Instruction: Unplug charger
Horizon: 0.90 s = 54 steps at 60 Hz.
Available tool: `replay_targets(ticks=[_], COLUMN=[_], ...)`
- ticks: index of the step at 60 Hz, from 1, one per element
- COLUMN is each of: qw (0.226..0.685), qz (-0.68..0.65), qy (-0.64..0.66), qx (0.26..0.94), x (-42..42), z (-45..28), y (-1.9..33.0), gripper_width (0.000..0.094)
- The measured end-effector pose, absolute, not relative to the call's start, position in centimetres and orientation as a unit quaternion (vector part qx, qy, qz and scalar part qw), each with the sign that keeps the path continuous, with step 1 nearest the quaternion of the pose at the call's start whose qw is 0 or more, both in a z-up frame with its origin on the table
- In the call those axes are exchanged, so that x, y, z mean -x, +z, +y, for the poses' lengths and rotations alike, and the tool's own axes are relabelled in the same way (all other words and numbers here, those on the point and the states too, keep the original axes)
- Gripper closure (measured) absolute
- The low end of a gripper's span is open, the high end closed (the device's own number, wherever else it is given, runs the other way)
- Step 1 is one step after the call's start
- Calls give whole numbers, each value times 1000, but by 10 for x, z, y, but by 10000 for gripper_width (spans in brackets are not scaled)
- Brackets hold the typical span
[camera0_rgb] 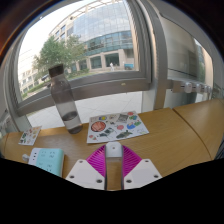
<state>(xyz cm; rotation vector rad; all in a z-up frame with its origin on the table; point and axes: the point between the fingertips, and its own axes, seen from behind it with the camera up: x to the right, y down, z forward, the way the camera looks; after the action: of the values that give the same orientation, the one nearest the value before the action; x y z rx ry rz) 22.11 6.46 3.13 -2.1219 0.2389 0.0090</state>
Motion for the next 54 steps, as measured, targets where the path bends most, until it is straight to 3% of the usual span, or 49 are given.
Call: replay_targets(ticks=[10,21,24,28,30,36,47,54], qw=[460,461,455,455,459,480,532,560], qz=[87,78,83,92,94,97,96,75], qy=[40,70,68,63,56,45,44,33], qx=[883,881,884,883,882,871,840,825], x=[-227,-225,-227,-232,-235,-236,-203,-155], z=[68,69,68,67,66,62,29,-7], y=[7,7,3,5,8,30,98,130], gripper_width=[737,675,591,390,350,339,190,147])
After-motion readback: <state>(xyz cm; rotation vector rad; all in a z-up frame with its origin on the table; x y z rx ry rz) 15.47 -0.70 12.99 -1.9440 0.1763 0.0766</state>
